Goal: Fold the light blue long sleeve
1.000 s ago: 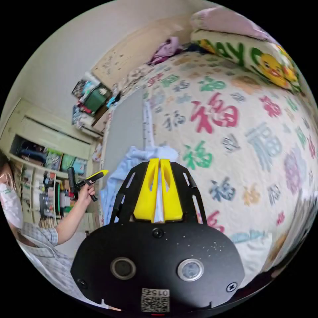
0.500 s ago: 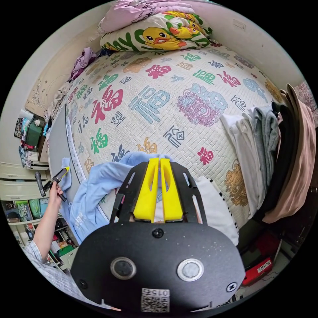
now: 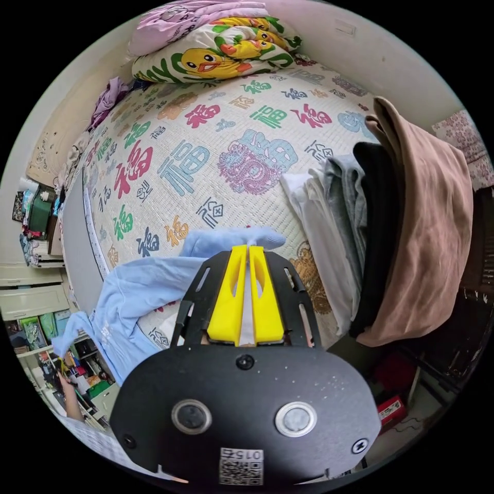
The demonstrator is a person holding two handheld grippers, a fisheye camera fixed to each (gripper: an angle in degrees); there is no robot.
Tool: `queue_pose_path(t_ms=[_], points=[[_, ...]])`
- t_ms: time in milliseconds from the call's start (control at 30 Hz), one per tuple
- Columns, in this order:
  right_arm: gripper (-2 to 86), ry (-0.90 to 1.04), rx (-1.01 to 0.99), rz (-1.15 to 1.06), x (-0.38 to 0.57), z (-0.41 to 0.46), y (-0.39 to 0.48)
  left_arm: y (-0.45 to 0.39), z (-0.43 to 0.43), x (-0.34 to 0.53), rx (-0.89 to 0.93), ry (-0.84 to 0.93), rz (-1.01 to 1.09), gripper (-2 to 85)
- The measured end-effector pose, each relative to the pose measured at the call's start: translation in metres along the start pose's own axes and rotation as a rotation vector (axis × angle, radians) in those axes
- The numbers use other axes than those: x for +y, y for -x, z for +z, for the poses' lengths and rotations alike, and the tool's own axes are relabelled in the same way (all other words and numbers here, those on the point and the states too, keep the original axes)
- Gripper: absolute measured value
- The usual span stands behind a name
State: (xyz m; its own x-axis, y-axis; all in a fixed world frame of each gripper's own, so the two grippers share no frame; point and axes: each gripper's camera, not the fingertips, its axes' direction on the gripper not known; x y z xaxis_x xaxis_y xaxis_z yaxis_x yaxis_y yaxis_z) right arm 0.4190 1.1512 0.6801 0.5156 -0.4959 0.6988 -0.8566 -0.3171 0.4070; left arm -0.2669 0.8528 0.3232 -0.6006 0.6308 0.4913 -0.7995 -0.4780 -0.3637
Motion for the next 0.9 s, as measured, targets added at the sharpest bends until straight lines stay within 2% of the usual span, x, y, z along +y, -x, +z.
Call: queue_pose_path(t_ms=[67, 133, 200, 233, 333, 433, 467, 533, 567, 700, 767, 900], points=[[0.5, 0.031, 0.021, 0.025, 0.005, 0.005, -0.003, 0.083, -0.006, 0.025, -0.285, 0.108, -0.139, -0.1], [0.7, 0.034, 0.032, 0.076, 0.009, 0.004, -0.004, 0.126, -0.012, 0.049, -0.446, 0.178, -0.276, -0.3], [0.4, -0.009, 0.078, 0.073, 0.012, -0.005, 0.006, 0.139, -0.02, 0.071, -0.374, 0.116, -0.32, -0.1], [0.2, -0.058, 0.138, 0.053, 0.013, -0.014, 0.019, 0.136, -0.012, 0.079, -0.257, 0.11, -0.301, 0.5], [0.5, -0.163, 0.146, -0.032, 0.014, -0.033, 0.066, 0.088, 0.034, 0.075, -0.021, 0.188, -0.101, 2.8], [2.1, -0.2, -0.013, -0.402, 0.011, -0.026, 0.163, -0.003, 0.091, 0.056, 0.225, 0.229, 0.197, 6.2], [3.1, -0.143, -0.107, -0.575, 0.009, -0.012, 0.21, -0.044, 0.115, 0.048, 0.323, 0.257, 0.318, 7.2], [4.9, -0.024, -0.265, -0.777, 0.008, 0.015, 0.281, -0.104, 0.153, 0.042, 0.431, 0.328, 0.489, 8.2], [6.0, 0.051, -0.365, -0.887, 0.011, 0.034, 0.325, -0.139, 0.179, 0.042, 0.46, 0.374, 0.595, 8.7], [10.3, 0.218, -0.448, -1.101, 0.039, 0.089, 0.434, -0.207, 0.241, 0.056, 0.465, 0.468, 0.876, 9.6], [11.5, 0.384, -0.381, -1.226, 0.067, 0.125, 0.48, -0.226, 0.272, 0.067, 0.459, 0.534, 0.965, 9.6], [6.9, 0.506, -0.221, -1.341, 0.106, 0.154, 0.502, -0.229, 0.304, 0.088, 0.459, 0.564, 1.059, 5.2]])
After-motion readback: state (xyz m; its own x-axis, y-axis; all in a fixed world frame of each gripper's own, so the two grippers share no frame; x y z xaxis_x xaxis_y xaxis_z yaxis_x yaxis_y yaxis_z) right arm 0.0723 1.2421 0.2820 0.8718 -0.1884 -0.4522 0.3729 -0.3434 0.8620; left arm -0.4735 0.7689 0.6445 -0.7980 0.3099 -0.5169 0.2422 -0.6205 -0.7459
